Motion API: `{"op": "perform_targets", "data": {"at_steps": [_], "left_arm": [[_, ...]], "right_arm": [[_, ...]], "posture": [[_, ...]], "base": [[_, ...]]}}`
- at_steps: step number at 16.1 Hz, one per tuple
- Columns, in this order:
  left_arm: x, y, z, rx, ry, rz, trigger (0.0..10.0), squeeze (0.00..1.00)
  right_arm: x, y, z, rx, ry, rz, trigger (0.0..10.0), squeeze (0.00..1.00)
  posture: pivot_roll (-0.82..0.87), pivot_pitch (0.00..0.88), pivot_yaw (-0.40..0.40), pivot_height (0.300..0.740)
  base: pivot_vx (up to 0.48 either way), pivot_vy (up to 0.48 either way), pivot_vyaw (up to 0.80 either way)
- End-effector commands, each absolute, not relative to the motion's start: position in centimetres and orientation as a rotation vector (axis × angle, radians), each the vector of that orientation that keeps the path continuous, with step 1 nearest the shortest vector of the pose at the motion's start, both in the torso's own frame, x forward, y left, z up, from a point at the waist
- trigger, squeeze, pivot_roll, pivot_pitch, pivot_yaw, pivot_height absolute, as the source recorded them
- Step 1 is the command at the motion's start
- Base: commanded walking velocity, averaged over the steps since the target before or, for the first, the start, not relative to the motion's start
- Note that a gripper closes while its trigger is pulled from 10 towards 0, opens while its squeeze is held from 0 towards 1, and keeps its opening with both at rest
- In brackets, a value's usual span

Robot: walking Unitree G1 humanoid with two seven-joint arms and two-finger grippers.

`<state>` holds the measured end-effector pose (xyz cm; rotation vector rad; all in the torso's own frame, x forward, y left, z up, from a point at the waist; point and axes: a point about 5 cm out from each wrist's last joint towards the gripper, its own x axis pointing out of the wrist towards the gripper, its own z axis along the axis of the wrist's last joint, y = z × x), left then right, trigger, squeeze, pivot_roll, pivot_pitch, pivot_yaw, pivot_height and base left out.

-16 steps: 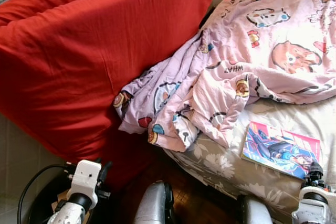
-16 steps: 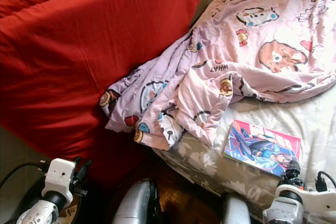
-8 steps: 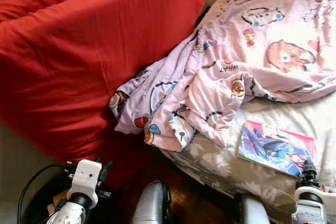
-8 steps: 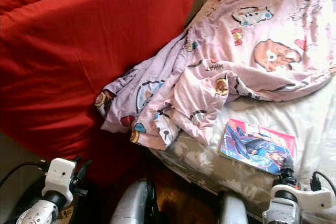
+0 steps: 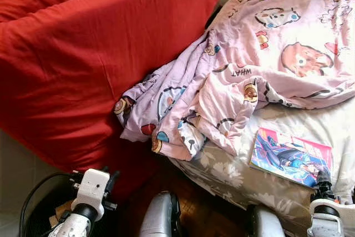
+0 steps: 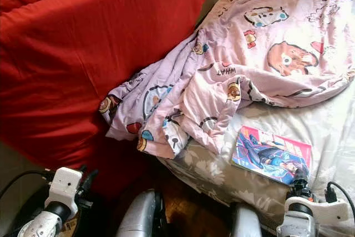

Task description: Clean up the room

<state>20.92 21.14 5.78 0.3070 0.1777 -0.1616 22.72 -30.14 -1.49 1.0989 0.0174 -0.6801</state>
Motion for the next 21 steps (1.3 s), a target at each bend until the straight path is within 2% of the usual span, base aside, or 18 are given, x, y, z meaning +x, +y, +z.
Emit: {"op": "perform_targets", "data": {"at_steps": [1, 2, 3, 4, 5, 14, 18, 21], "left_arm": [[20.6, 21.7, 5.7, 0.334, 0.194, -0.167, 10.0, 0.0], [20.6, 21.7, 5.6, 0.335, 0.194, -0.17, 10.0, 0.0], [20.7, 21.6, 5.6, 0.336, 0.194, -0.172, 10.0, 0.0], [20.7, 21.6, 5.6, 0.337, 0.194, -0.173, 10.0, 0.0], [20.7, 21.6, 5.6, 0.338, 0.193, -0.174, 10.0, 0.0], [21.0, 21.3, 5.6, 0.359, 0.191, -0.194, 10.0, 0.0], [21.6, 21.0, 5.5, 0.366, 0.184, -0.204, 10.0, 0.0], [22.6, 20.7, 5.3, 0.359, 0.169, -0.185, 10.0, 0.0]], "right_arm": [[20.7, -27.1, -4.6, 1.181, 0.184, -0.725, 10.0, 0.0], [20.7, -27.2, -4.5, 1.171, 0.174, -0.726, 6.0, 0.0], [20.7, -27.2, -4.5, 1.177, 0.167, -0.725, 4.2, 0.0], [20.7, -27.2, -4.5, 1.181, 0.164, -0.725, 4.2, 0.0], [20.8, -27.1, -4.5, 1.181, 0.165, -0.722, 0.0, 0.0], [21.6, -26.6, -4.1, 1.183, 0.156, -0.684, 0.0, 0.0], [22.9, -25.7, -3.5, 1.195, 0.126, -0.626, 0.0, 0.0], [24.6, -25.0, -2.4, 1.154, 0.098, -0.535, 0.0, 0.0]], "posture": [[0.25, 0.14, 0.2, 0.601], [0.25, 0.14, 0.2, 0.601], [0.25, 0.14, 0.2, 0.601], [0.25, 0.14, 0.2, 0.601], [0.25, 0.14, 0.2, 0.601], [0.25, 0.127, 0.198, 0.601], [0.24, 0.114, 0.197, 0.601], [0.21, 0.073, 0.166, 0.601]], "base": [[0.0, 0.0, 0.0], [0.0, 0.0, 0.0], [0.0, 0.0, 0.0], [0.0, 0.0, 0.0], [0.0, 0.0, 0.0], [0.0, 0.0, 0.0], [0.0, 0.0, 0.0], [0.0, 0.0, 0.0]]}}
